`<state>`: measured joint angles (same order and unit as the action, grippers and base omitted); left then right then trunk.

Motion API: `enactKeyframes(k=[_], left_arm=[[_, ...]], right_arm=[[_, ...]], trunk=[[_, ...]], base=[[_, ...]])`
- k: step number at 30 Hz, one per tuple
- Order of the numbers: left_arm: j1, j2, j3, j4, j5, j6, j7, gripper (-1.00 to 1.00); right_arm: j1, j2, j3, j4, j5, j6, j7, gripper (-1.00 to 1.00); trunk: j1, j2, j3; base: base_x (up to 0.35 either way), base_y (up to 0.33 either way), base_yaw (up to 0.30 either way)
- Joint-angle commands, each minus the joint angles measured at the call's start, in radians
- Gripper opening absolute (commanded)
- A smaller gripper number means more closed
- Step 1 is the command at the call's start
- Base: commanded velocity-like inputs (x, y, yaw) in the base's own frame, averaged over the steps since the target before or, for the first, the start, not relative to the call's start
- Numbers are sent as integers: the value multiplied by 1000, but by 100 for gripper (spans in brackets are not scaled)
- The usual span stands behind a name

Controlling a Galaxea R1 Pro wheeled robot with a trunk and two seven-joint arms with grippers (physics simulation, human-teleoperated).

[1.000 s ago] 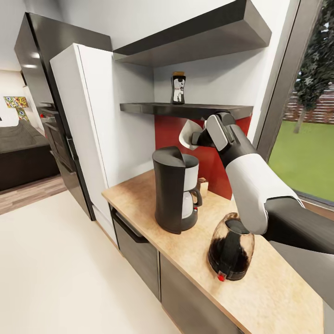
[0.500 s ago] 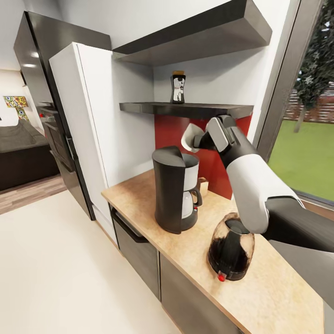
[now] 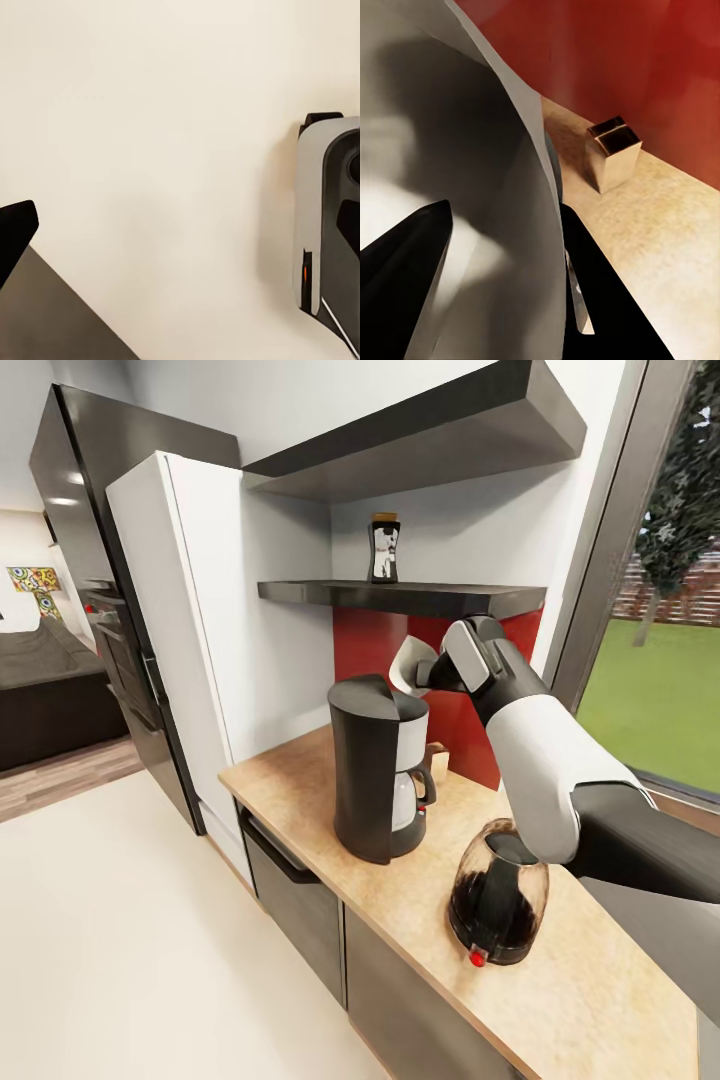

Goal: Set up a coffee station on the kitchen countertop: keep the coffee maker on the countertop, move the bottle of coffee from the kitchen shelf to the counter next to the coffee maker, place a paper coffee filter on top of the coffee maker, put the saucer next to the coffee maker with the coffee cup on the saucer, and place the electric kettle next to the coffee maker.

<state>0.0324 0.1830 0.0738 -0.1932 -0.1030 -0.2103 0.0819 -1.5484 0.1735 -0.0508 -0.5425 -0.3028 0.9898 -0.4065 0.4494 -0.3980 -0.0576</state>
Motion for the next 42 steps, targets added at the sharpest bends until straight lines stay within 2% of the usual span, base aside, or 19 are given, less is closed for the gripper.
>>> enactKeyframes(k=[1,15,16,42], left_arm=[[0,0,8,-2,-10,-2,1,100],[0,0,8,-1,-10,-1,1,100],[0,0,8,-1,-10,-1,1,100],[0,1,8,-1,-10,-2,1,100]], right_arm=[[-1,1,-5,-1,-9,1,-9,-100],[-1,1,-5,-1,-9,1,-9,-100],[-1,1,-5,-1,-9,1,-9,100],[-1,1,-6,-1,-9,1,-9,100]], trunk=[[1,-2,-2],[1,-2,-2],[1,-2,-2],[1,-2,-2]], base=[[0,0,0],[0,0,0],[0,0,0],[0,0,0]])
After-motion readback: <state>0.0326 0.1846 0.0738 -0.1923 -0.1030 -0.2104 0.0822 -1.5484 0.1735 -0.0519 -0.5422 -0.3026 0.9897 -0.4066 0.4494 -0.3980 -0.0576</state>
